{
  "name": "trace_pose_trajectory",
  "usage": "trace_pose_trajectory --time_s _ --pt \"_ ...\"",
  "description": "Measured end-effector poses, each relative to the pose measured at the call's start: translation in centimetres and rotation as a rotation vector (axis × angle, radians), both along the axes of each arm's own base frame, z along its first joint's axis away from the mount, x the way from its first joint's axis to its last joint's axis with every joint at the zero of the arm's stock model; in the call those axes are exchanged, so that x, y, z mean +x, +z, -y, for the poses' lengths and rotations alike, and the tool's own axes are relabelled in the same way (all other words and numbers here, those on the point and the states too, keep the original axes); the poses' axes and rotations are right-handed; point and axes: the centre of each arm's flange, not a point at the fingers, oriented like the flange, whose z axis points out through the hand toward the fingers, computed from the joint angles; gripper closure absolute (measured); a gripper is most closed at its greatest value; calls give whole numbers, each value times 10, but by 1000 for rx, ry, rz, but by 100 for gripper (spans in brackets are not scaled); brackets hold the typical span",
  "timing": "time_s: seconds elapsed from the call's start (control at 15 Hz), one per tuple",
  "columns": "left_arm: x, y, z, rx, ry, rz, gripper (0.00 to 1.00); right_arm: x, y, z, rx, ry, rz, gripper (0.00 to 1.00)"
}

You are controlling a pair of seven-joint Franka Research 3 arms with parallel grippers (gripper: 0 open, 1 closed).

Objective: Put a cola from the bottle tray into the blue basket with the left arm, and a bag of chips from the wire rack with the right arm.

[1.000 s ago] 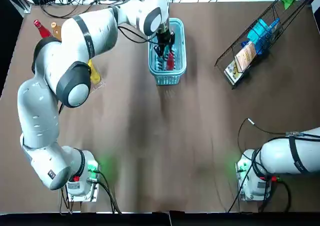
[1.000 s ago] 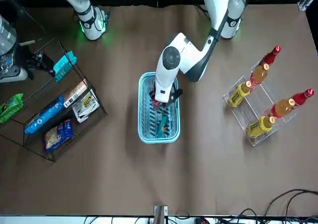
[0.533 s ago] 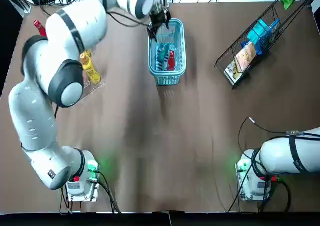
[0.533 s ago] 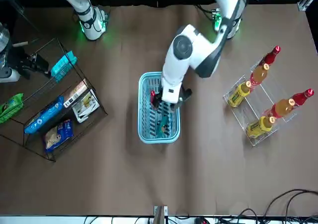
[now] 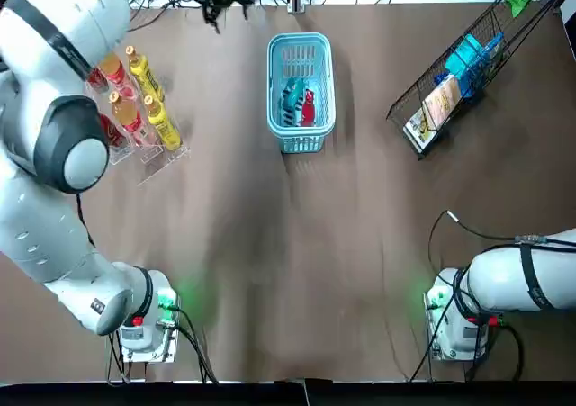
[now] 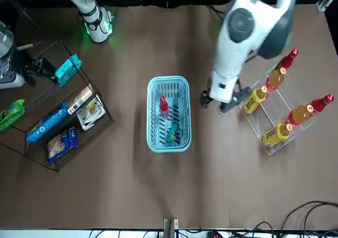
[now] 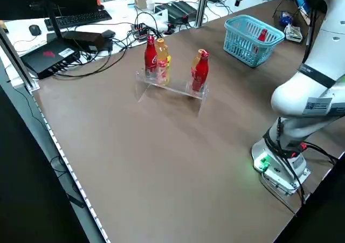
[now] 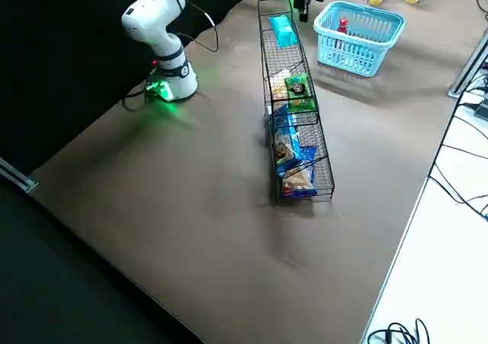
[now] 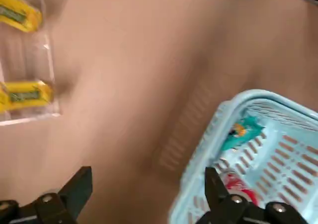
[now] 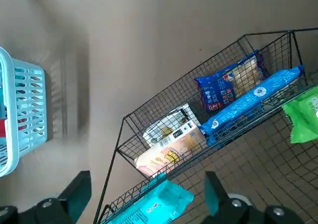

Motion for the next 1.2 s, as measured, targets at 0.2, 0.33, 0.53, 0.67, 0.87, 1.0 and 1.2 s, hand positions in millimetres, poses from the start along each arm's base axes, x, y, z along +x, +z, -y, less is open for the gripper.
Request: trace_pose_trajectory --time_s 0.2,0.33,0.53,0.67,0.87,1.0,1.2 --pt "9 14 -48 14 -77 -39 0 -1 -8 0 -14 4 -17 0" --pt "11 22 -73 19 -134 -65 0 -1 -10 1 -73 5 -18 0" --pt "11 36 -103 17 -213 -82 0 -2 -9 -7 -93 -61 -15 0" --pt "12 43 -126 15 -265 -104 0 -2 -9 -15 -94 -65 -14 0" --pt "17 51 -160 -8 -355 -103 0 -3 -9 -18 -93 -27 -13 0" --pt "17 61 -180 -15 -415 -92 0 -3 -9 -17 -70 10 -17 0" --pt "2 74 -206 -15 -485 -94 0 -3 -9 -17 -61 17 -18 0"
